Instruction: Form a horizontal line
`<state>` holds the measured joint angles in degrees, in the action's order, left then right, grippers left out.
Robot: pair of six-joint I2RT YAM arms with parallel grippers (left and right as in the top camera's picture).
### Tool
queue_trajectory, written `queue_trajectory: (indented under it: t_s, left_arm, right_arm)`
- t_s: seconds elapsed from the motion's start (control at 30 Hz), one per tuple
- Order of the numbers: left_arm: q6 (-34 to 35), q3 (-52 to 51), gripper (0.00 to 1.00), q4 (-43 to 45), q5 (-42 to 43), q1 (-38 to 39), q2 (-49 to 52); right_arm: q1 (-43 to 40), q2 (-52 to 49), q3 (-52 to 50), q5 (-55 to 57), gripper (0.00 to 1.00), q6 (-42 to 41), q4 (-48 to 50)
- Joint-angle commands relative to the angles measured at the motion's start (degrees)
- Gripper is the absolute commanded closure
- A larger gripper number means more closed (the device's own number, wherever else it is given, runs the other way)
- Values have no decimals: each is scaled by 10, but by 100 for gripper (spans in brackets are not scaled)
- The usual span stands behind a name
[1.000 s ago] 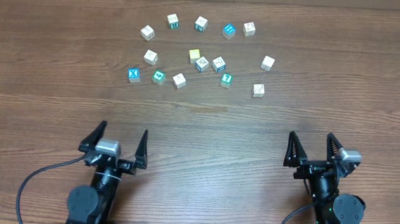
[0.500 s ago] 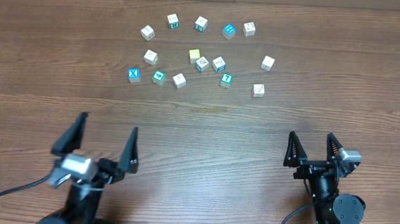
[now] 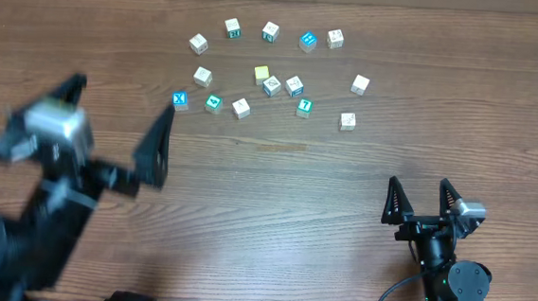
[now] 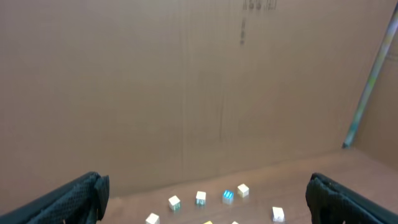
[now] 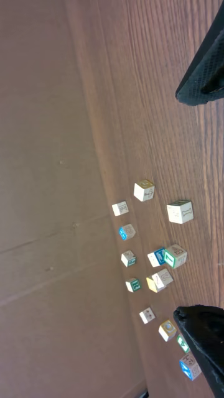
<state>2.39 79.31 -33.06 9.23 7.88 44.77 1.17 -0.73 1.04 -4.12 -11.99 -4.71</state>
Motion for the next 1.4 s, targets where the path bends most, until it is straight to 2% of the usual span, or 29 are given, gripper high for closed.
queue_trajectory:
  t_s: [0.0, 0.17, 0.3, 0.67, 1.37]
  left_arm:
    - [-40, 144, 0, -73, 13, 3, 115]
    - [-50, 320, 0, -187, 13, 3, 261]
    - [-51, 389, 0, -226, 11, 3, 350]
    - [-50, 391, 0, -241, 9, 3, 456]
    - [-50, 390, 0, -242, 9, 3, 459]
  right_arm:
    - [-2, 6, -6, 0, 0, 1, 3]
    - [-2, 6, -6, 0, 0, 1, 3]
    - [-2, 6, -6, 0, 0, 1, 3]
    - [-2, 6, -6, 0, 0, 1, 3]
    - [-2, 6, -6, -1, 0, 1, 3]
